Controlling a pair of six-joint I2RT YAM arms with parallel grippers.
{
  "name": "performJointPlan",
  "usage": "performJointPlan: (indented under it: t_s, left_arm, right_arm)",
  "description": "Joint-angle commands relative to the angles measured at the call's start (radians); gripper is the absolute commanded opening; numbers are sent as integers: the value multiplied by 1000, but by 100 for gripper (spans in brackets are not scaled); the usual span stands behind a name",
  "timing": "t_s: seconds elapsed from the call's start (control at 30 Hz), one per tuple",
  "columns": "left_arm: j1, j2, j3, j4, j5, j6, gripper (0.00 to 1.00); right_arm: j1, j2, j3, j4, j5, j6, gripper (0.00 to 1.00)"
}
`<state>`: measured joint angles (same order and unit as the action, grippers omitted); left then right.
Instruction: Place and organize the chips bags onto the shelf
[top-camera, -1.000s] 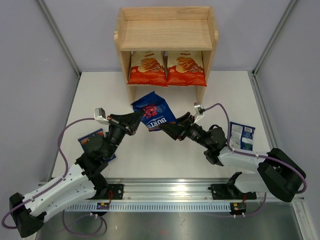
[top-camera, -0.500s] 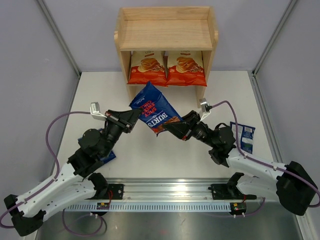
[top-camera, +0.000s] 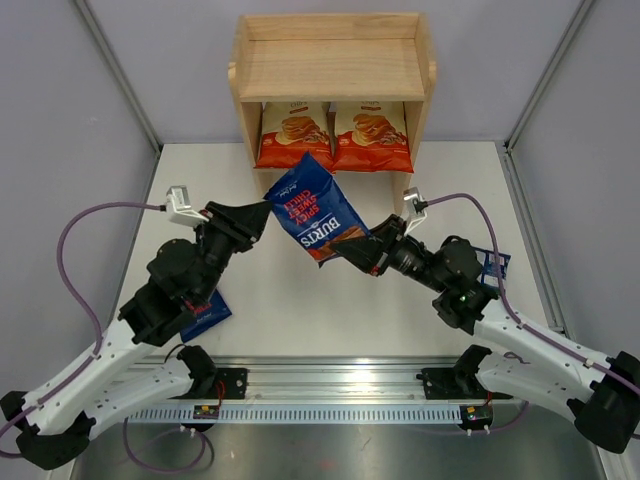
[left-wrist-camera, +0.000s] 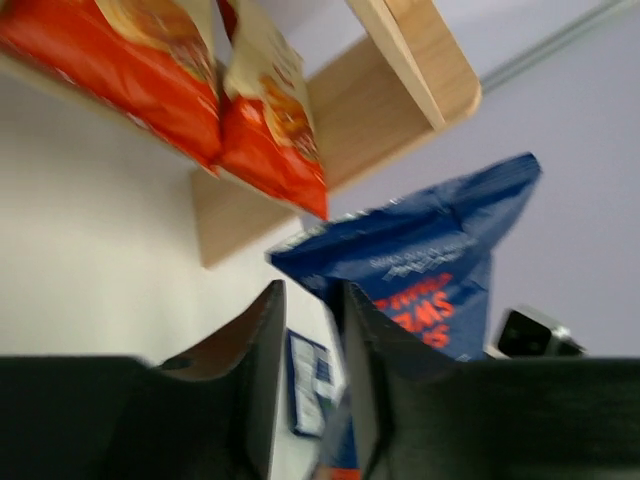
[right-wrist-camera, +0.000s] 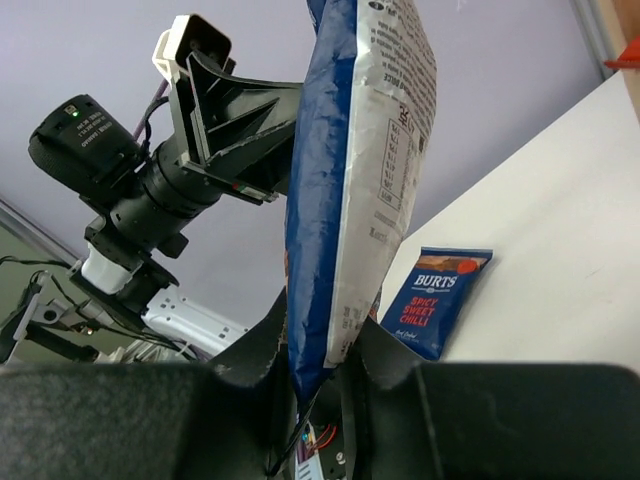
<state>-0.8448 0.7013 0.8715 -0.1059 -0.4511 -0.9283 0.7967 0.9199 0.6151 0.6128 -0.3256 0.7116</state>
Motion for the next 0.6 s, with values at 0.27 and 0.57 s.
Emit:
performJointPlan:
  t_s: [0.27, 0.57]
  left_arm:
    - [33, -100, 118, -257, -268, 239, 52]
    - [33, -65, 336, -616, -219, 473, 93]
  right_arm:
    - [-62, 19, 279, -169, 91, -69, 0]
    - [-289, 235, 598, -347, 151, 276, 0]
